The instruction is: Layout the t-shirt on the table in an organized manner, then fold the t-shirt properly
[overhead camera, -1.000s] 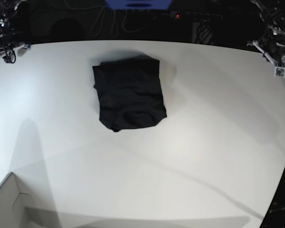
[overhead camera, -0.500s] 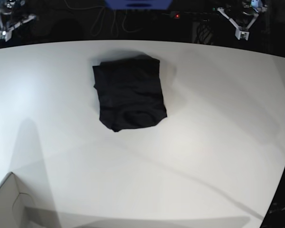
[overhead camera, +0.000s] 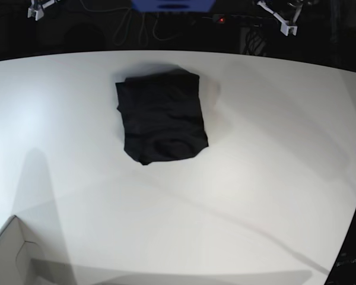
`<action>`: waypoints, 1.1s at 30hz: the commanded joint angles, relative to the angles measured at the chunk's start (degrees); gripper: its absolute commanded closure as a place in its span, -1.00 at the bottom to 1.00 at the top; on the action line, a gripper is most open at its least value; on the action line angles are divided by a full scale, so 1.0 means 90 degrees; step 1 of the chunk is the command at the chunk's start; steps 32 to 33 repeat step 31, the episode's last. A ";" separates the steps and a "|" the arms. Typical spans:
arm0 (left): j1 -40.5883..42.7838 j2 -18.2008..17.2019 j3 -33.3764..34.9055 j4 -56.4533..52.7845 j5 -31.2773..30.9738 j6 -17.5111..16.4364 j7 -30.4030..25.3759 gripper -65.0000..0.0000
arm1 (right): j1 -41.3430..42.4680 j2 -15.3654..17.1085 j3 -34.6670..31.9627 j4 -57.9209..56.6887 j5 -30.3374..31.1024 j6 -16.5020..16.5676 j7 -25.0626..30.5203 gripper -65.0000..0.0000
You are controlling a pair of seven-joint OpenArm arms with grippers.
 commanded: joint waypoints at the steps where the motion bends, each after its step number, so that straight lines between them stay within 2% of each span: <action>1: -0.0006 -0.0124 -0.0023 -0.0220 0.0005 0.0001 -0.0195 1.00 | -0.0096 0.0032 0.0018 -0.0068 0.0042 -0.0023 0.0191 1.00; 3: -0.0104 -0.0163 -0.0014 -0.0718 0.0005 0.0001 -0.0498 1.00 | -0.0106 0.0013 -0.0090 -0.0429 0.0022 -0.0023 0.0513 1.00; 7: -0.0406 -0.0290 0.0445 -0.1743 0.0279 0.0001 -0.1153 1.00 | -0.0076 0.0032 -0.0715 -0.1426 -0.0554 -0.0023 0.1402 1.00; 11: -0.0719 -0.0330 0.1158 -0.2818 0.0367 0.0001 -0.1856 1.00 | -0.0047 0.0032 -0.1203 -0.2842 -0.0769 -0.0023 0.2975 1.00; 14: -0.0807 -0.0290 0.1520 -0.3209 0.0416 0.0001 -0.2237 1.00 | -0.0037 0.0355 -0.1838 -0.4151 -0.0769 -0.0023 0.4196 1.00; 15: -0.0807 -0.0281 0.1686 -0.3257 0.0416 0.0250 -0.2374 1.00 | -0.0018 0.0482 -0.2082 -0.4610 -0.0769 -0.0023 0.4606 1.00; 16: -0.0807 -0.0222 0.1901 -0.3306 0.0416 0.0699 -0.2530 1.00 | 0.0051 0.0609 -0.2366 -0.5089 -0.0769 -0.0370 0.5075 1.00; 19: -0.0807 -0.0124 0.2428 -0.3316 0.0367 0.1920 -0.2725 1.00 | 0.0187 0.0902 -0.3284 -0.6290 -0.0769 -0.2089 0.6277 1.00; 21: -0.0875 -0.0105 0.2653 -0.3326 0.0367 0.2663 -0.2706 1.00 | 0.0305 0.1009 -0.3997 -0.6769 -0.0769 -0.3193 0.6814 1.00; 23: -0.0924 -0.0036 0.2760 -0.3404 0.0357 0.3200 -0.2706 1.00 | 0.0363 0.1019 -0.4661 -0.6896 -0.0769 -0.4277 0.6863 1.00; 24: -0.0934 0.0012 0.2780 -0.3453 0.0357 0.3356 -0.2706 1.00 | 0.0373 0.1019 -0.4915 -0.6896 -0.0769 -0.4697 0.6784 1.00; 26: -0.0944 0.0071 0.2770 -0.3482 0.0357 0.3425 -0.2706 1.00 | 0.0393 0.0990 -0.5355 -0.6896 -0.0769 -0.5508 0.6589 1.00; 27: -0.0944 0.0071 0.2770 -0.3492 0.0357 0.3425 -0.2715 1.00 | 0.0393 0.0970 -0.5540 -0.6896 -0.0769 -0.5830 0.6511 1.00; 29: -0.0944 0.0071 0.2770 -0.3502 0.0357 0.3425 -0.2725 1.00 | 0.0402 0.0833 -0.5814 -0.6896 -0.0769 -0.6250 0.6462 1.00; 33: -0.0944 0.0071 0.2760 -0.3502 0.0357 0.3425 -0.2725 1.00 | 0.0481 0.0765 -0.5863 -0.6896 -0.0769 -0.6318 0.6433 1.00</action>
